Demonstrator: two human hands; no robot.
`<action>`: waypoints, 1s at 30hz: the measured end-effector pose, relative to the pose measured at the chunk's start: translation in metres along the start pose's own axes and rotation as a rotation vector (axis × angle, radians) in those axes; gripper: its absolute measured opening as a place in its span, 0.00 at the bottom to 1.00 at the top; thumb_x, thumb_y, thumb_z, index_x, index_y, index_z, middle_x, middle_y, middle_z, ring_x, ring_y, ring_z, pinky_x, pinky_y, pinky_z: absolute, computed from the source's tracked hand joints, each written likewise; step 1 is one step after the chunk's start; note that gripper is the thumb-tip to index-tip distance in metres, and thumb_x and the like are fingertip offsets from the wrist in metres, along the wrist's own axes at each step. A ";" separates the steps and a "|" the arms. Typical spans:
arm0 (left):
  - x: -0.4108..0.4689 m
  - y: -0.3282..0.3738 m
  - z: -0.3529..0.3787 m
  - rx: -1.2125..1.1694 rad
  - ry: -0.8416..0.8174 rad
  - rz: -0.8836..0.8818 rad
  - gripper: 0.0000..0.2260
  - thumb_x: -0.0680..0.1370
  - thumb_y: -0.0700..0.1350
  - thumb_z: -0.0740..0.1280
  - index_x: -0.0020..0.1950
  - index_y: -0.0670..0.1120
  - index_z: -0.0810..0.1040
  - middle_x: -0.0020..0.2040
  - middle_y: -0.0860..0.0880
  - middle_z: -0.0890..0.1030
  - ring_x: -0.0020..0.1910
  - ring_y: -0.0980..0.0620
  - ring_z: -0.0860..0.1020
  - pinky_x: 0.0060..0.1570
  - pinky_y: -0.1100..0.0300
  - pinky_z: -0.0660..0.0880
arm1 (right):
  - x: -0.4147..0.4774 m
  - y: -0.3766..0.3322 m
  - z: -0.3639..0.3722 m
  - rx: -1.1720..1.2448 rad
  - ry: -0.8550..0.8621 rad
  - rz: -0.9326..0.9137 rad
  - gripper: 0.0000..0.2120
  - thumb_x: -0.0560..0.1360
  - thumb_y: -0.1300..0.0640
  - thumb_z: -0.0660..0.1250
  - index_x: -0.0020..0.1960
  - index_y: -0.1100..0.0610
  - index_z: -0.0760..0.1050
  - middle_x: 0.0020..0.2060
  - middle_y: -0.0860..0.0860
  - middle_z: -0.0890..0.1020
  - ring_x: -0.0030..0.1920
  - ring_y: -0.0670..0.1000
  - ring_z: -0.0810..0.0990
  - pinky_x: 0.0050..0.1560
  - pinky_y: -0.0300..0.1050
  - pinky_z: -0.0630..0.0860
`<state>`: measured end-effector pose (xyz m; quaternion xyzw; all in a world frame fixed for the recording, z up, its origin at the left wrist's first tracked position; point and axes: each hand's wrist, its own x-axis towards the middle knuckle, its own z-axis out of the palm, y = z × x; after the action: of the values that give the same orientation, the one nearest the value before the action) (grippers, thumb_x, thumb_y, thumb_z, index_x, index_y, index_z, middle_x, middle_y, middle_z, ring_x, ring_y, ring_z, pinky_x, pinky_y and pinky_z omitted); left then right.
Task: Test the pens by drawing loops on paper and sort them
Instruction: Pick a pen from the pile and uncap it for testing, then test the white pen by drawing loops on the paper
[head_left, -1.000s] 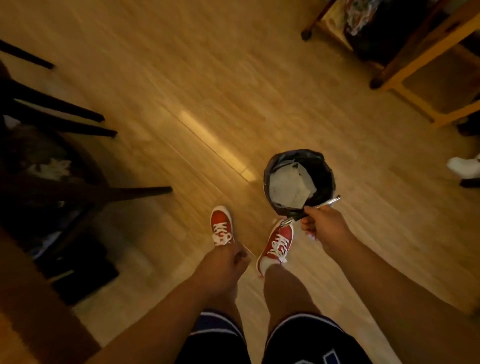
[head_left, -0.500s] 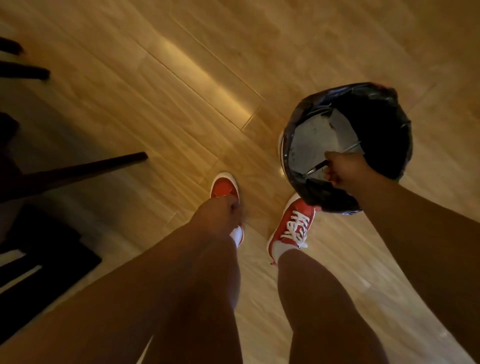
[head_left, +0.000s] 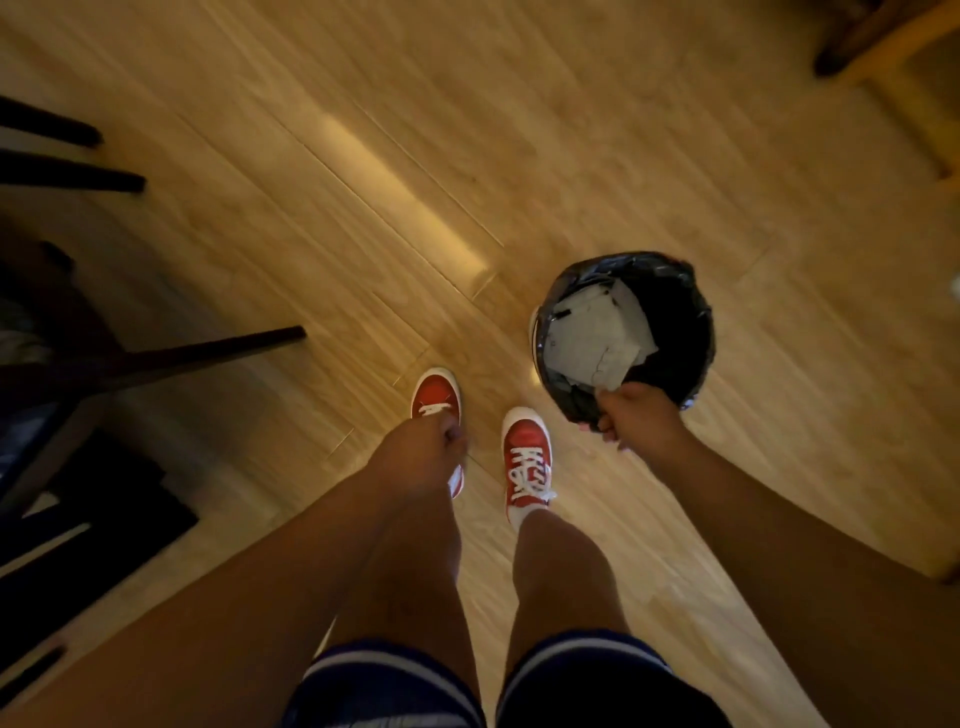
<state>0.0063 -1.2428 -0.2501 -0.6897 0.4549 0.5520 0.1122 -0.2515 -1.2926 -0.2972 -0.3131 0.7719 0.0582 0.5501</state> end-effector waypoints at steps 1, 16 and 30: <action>-0.018 0.004 -0.008 -0.024 0.019 0.009 0.06 0.78 0.49 0.66 0.42 0.51 0.74 0.43 0.47 0.82 0.44 0.47 0.79 0.45 0.56 0.73 | -0.026 -0.006 -0.004 -0.045 -0.030 -0.031 0.14 0.79 0.50 0.65 0.40 0.59 0.75 0.31 0.55 0.80 0.26 0.50 0.76 0.27 0.41 0.70; -0.369 -0.032 -0.030 -0.330 0.519 -0.052 0.12 0.77 0.60 0.62 0.54 0.56 0.76 0.49 0.56 0.81 0.43 0.61 0.77 0.43 0.65 0.75 | -0.368 -0.130 0.020 -0.819 -0.402 -0.943 0.10 0.77 0.46 0.66 0.38 0.46 0.72 0.32 0.45 0.79 0.34 0.42 0.78 0.34 0.36 0.73; -0.575 -0.239 0.105 -0.816 0.938 -0.446 0.04 0.80 0.51 0.64 0.45 0.57 0.75 0.43 0.57 0.80 0.42 0.61 0.77 0.45 0.63 0.74 | -0.544 -0.075 0.255 -1.099 -0.677 -1.247 0.08 0.77 0.46 0.67 0.41 0.46 0.75 0.34 0.43 0.80 0.36 0.43 0.79 0.32 0.30 0.70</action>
<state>0.1300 -0.7506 0.1250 -0.9220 0.0560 0.2846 -0.2566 0.1048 -1.0131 0.1043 -0.8607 0.1211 0.1992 0.4525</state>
